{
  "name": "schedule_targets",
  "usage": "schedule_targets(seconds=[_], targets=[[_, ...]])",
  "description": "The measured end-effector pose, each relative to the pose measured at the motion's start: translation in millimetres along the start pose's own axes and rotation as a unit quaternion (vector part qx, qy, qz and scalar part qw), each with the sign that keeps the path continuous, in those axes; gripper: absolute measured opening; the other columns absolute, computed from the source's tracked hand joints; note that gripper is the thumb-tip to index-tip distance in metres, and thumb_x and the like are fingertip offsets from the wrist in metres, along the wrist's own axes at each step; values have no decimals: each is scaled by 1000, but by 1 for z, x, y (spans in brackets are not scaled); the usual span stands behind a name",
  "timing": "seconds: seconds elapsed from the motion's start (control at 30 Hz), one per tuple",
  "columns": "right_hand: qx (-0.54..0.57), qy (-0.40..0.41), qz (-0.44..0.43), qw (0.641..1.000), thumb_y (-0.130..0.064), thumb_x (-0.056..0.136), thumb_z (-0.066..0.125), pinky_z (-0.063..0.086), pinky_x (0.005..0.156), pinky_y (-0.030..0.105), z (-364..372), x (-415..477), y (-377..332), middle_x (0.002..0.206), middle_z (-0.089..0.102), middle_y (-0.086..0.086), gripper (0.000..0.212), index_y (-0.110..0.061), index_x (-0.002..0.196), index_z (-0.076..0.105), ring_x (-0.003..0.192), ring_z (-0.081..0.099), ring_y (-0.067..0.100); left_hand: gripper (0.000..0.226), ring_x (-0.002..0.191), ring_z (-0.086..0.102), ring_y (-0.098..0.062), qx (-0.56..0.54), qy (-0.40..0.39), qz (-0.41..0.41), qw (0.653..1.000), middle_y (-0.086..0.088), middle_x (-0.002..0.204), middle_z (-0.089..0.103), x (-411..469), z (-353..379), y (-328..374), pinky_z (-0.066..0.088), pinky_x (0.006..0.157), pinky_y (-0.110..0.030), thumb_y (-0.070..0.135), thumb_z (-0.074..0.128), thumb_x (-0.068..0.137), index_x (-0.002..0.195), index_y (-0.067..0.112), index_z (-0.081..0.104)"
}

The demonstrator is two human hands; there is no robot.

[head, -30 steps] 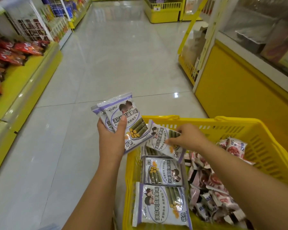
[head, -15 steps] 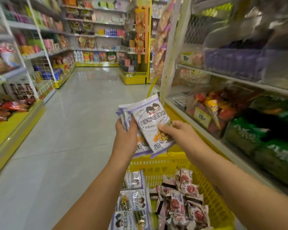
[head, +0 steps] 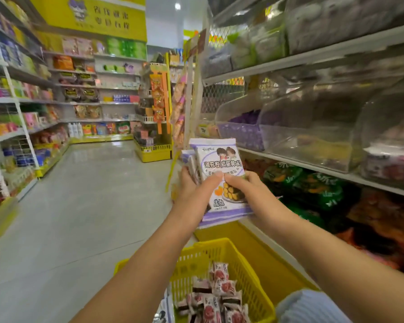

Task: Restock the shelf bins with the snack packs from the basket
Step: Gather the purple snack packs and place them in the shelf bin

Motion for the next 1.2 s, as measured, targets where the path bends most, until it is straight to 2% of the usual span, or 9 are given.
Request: schedule_targets(seconds=[0.13, 0.27, 0.47, 0.53, 0.67, 0.8, 0.97, 1.1, 1.2], targets=[[-3, -107, 8, 994, -24, 83, 66, 55, 76, 37, -36, -13, -46, 109, 68, 14, 46, -11, 126, 55, 88, 67, 25, 77, 113, 63, -21, -18, -105, 23, 994, 8, 126, 64, 7, 33, 17, 45, 101, -49, 42, 69, 69, 138, 43, 36], [-62, -131, 27, 989, -33, 84, 62, 42, 104, 53, -77, -9, -92, 128, 61, 16, 53, -11, 131, 54, 118, 57, 36, 70, 106, 66, -7, -41, -205, 52, 976, 16, 116, 68, 19, 73, 37, 55, 87, -28, 35, 65, 75, 140, 36, 38], [-156, -70, -83, 982, -18, 75, 71, 51, 95, 44, -114, 14, -173, 110, 71, 13, 40, -10, 113, 65, 104, 66, 33, 50, 107, 64, -2, 4, -278, 135, 951, 25, 115, 66, 68, 113, 94, 55, 80, -21, 32, 64, 85, 127, 50, 42], [-220, -23, -177, 959, -11, 78, 74, 57, 85, 38, -121, 24, -199, 100, 74, 3, 29, -19, 105, 66, 93, 71, 21, 55, 108, 61, 4, 61, -259, 185, 946, 30, 116, 63, 93, 118, 112, 53, 83, -17, 35, 67, 87, 134, 46, 39], [-372, 73, -338, 861, -23, 68, 82, 47, 74, 11, -121, 45, -226, 101, 64, -22, 49, -43, 102, 55, 92, 59, -11, 49, 105, 61, 5, 113, -202, 252, 940, 28, 109, 65, 148, 130, 128, 50, 83, -14, 26, 73, 81, 116, 51, 48], [-443, 132, -382, 800, -35, 64, 80, 49, 83, 24, -127, 80, -211, 110, 55, -14, 57, -37, 112, 49, 104, 55, 2, 47, 111, 60, -15, 94, -150, 268, 947, 12, 112, 65, 194, 147, 110, 49, 90, -26, 12, 75, 81, 114, 37, 53], [-420, 168, -315, 834, -43, 61, 79, 47, 80, 20, -148, 119, -168, 108, 51, -16, 52, -56, 96, 42, 102, 53, 4, 38, 107, 58, -22, 182, -117, 211, 953, 0, 109, 64, 225, 159, 68, 48, 94, -48, 20, 77, 79, 109, 31, 56], [-383, 217, -184, 879, -32, 61, 87, 52, 79, 26, -171, 151, -136, 113, 54, -3, 64, -31, 109, 45, 103, 56, 11, 30, 114, 40, -28, 327, -76, 206, 919, 1, 111, 48, 234, 160, 54, 37, 95, -42, 33, 68, 86, 112, 25, 54], [-356, 205, -57, 910, -30, 61, 88, 51, 63, 20, -175, 170, -117, 112, 57, -1, 75, -17, 115, 38, 91, 58, 9, 51, 129, 34, -29, 330, -86, 167, 925, -6, 134, 43, 241, 158, 42, 35, 106, -46, 29, 63, 91, 138, 22, 44]])
Point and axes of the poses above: each hand's wrist, its own x-axis towards the middle knuckle, its own z-axis out of the palm, y = z × x, the point moved 5 cm from there along x, towards the middle knuckle
